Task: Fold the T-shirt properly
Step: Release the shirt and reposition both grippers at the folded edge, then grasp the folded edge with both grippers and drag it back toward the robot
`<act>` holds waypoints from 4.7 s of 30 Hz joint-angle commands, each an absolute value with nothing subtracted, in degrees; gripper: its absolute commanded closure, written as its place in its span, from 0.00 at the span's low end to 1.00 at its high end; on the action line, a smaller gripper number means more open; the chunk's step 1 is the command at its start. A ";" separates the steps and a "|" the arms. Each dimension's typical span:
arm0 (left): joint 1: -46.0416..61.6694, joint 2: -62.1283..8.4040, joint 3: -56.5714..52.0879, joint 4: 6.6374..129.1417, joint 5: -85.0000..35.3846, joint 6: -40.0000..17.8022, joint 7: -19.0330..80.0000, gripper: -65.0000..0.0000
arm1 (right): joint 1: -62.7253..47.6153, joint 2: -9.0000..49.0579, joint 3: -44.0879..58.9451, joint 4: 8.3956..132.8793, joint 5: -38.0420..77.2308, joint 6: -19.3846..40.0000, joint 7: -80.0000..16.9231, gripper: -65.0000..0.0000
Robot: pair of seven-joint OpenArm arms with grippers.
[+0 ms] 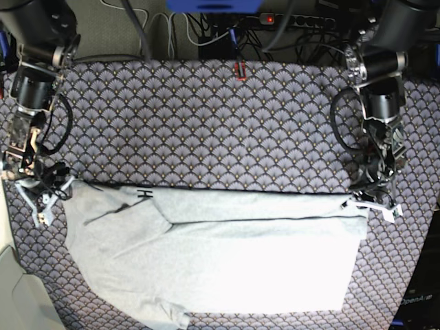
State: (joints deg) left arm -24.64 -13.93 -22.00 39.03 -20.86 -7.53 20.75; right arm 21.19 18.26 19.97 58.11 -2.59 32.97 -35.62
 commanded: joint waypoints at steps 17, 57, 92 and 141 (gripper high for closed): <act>-25.63 -15.08 -21.93 39.43 -20.44 -7.52 21.85 0.99 | 20.09 19.38 20.26 59.12 2.07 33.27 -34.33 0.56; -14.29 -18.07 -21.85 60.53 -20.35 -7.87 35.91 0.99 | 9.01 19.56 21.67 66.68 2.07 40.00 -34.42 1.00; 6.64 -21.85 -26.86 78.55 -20.79 -8.04 40.40 0.99 | -17.80 16.92 26.86 100.09 7.25 40.00 -43.21 1.00; 17.10 -21.67 -28.88 85.76 -20.79 -15.34 46.64 0.49 | -28.79 15.43 30.55 101.76 7.16 40.00 -43.47 0.65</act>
State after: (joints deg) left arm 17.23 -21.12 -28.84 84.90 -20.03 -14.90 46.11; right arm -28.49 14.46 29.85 100.88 7.29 40.25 -43.97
